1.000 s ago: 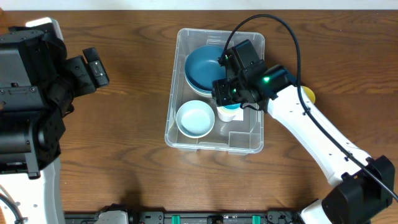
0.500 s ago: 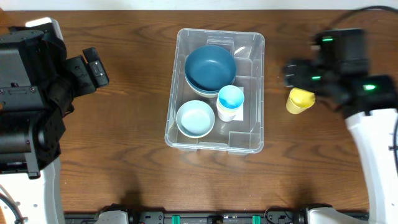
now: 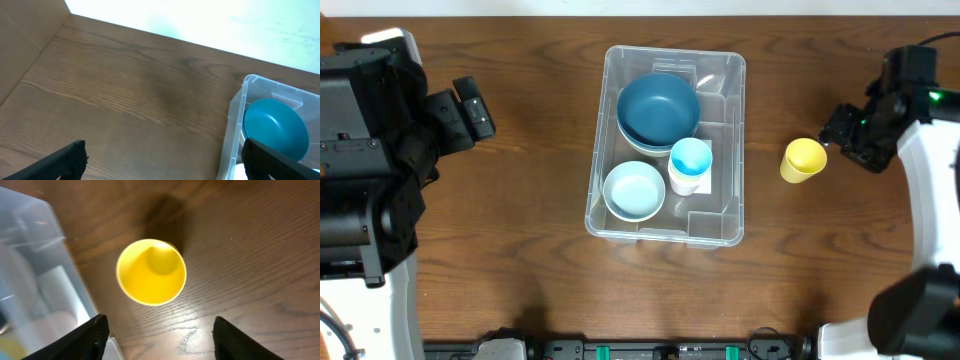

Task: Pack container
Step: 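Grasp the last yellow cup with the right gripper, then insert the yellow cup onto the cup stack and release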

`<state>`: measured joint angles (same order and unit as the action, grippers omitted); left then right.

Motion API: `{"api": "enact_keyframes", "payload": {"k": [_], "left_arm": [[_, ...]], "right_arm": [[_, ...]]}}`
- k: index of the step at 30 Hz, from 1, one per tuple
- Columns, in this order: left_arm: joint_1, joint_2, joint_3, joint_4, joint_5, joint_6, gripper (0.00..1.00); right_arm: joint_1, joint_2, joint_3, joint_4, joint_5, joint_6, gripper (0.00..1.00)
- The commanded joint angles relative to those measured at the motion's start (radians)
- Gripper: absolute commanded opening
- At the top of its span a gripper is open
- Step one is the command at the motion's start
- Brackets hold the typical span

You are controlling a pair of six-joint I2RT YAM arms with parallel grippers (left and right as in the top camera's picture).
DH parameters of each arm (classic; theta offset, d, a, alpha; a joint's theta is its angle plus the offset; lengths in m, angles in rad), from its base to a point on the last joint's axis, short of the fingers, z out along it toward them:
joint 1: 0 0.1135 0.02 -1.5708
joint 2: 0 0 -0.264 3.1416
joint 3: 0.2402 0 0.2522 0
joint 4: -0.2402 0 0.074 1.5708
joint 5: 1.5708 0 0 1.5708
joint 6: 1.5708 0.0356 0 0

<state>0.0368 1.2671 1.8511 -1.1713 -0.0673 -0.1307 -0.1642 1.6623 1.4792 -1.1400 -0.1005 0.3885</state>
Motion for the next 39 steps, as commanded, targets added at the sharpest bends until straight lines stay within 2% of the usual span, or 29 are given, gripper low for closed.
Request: {"api": "enact_keyframes", "payload": {"k": [1, 11, 16, 20, 24, 26, 28, 33, 39], "left_arm": [[0.003, 0.000, 0.002, -0.003, -0.012, -0.002, 0.98], [0.003, 0.000, 0.002, -0.003, -0.012, -0.002, 0.98], [0.003, 0.001, 0.002, -0.003, -0.013, -0.002, 0.98], [0.003, 0.001, 0.002, -0.003, -0.012, -0.002, 0.98], [0.003, 0.001, 0.002, -0.003, -0.012, -0.002, 0.98], [0.003, 0.001, 0.002, -0.003, -0.012, -0.002, 0.98], [0.003, 0.001, 0.002, -0.003, -0.012, -0.002, 0.98], [0.003, 0.001, 0.002, -0.003, -0.012, -0.002, 0.98], [0.003, 0.001, 0.002, -0.003, -0.012, -0.002, 0.98]], "right_arm": [[0.002, 0.066, -0.009, -0.001, 0.007, 0.027, 0.63], [-0.011, 0.164, -0.025, 0.007, 0.012, 0.023, 0.60], [-0.013, 0.170, -0.139, 0.117, 0.071, 0.066, 0.58], [-0.025, 0.170, -0.225, 0.193, 0.070, 0.106, 0.41], [-0.042, 0.152, -0.222, 0.191, 0.066, 0.105, 0.11], [-0.041, 0.120, -0.216, 0.187, 0.066, 0.105, 0.05], [-0.033, 0.068, -0.204, 0.180, 0.058, 0.105, 0.01], [0.031, -0.129, -0.160, 0.168, 0.040, 0.089, 0.01], [0.249, -0.329, -0.095, 0.164, 0.036, 0.008, 0.01]]}}
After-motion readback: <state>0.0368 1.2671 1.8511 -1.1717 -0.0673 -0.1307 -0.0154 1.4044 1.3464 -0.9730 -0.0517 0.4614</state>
